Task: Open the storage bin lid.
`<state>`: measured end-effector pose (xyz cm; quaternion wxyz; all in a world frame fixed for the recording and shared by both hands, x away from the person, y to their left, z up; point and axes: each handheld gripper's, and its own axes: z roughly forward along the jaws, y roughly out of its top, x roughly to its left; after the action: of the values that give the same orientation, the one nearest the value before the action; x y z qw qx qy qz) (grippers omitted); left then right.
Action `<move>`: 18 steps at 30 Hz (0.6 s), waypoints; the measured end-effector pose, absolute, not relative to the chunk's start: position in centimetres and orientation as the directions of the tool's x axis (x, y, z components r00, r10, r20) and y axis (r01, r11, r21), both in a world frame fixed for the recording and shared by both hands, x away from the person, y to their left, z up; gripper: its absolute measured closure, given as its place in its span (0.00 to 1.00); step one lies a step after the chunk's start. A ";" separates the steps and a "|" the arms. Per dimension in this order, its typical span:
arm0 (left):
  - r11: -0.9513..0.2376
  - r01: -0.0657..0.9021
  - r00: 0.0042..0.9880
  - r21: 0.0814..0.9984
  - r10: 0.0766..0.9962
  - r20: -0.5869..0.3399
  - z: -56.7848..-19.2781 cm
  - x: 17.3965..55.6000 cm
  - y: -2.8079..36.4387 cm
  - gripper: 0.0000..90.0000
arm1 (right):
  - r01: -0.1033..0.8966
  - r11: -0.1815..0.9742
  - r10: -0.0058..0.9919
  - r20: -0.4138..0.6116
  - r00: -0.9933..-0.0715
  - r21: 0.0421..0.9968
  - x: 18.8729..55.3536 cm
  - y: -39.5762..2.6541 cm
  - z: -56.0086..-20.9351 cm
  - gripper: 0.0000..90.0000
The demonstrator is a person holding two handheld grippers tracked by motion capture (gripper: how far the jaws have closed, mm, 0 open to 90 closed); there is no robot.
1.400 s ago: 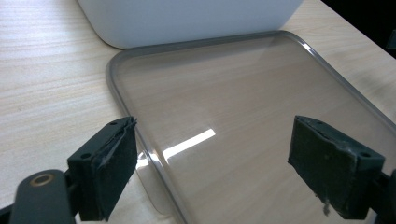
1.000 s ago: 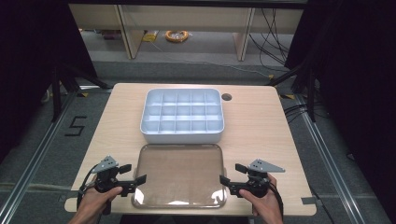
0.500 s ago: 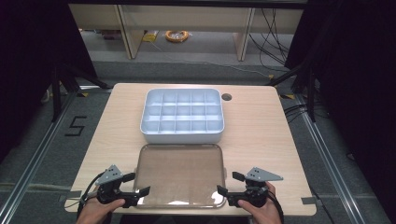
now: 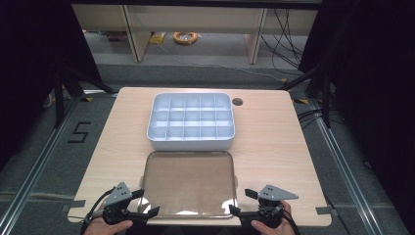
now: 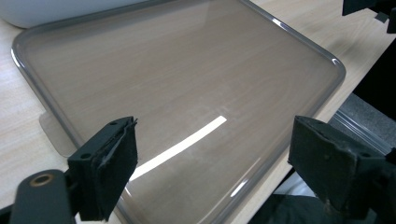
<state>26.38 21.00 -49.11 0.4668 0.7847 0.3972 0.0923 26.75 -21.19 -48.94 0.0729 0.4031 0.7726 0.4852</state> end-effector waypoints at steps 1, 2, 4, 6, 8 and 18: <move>-0.243 0.533 0.666 0.810 0.711 -0.226 -49.2 26.3 21.0 0.17 | 0.567 0.199 0.695 0.293 -0.657 0.799 26.5 -21.1 -49.0 0.18; -0.246 0.535 0.666 0.808 0.711 -0.225 -49.2 26.3 21.0 0.17 | 0.548 0.219 0.689 0.269 -0.672 0.808 26.5 -21.2 -49.0 0.18; -0.235 0.536 0.665 0.811 0.709 -0.234 -49.2 26.2 20.9 0.17 | 0.579 0.191 0.689 0.312 -0.654 0.792 25.9 -20.9 -49.1 0.18; -0.238 0.537 0.669 0.809 0.704 -0.237 -49.2 26.1 21.0 0.17 | 0.554 0.222 0.689 0.273 -0.672 0.802 26.0 -21.1 -49.1 0.18; -0.242 0.551 0.660 0.798 0.712 -0.240 -49.1 25.9 21.1 0.17 | 0.576 0.208 0.689 0.299 -0.660 0.791 25.7 -21.1 -49.1 0.18; -0.234 0.547 0.659 0.804 0.712 -0.241 -49.2 25.9 21.4 0.17 | 0.565 0.212 0.689 0.288 -0.665 0.797 25.6 -21.3 -49.2 0.18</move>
<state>25.86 21.41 -49.21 0.4694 0.7804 0.4035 0.0880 25.60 -21.32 -49.24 0.0647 0.4041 0.7759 0.4802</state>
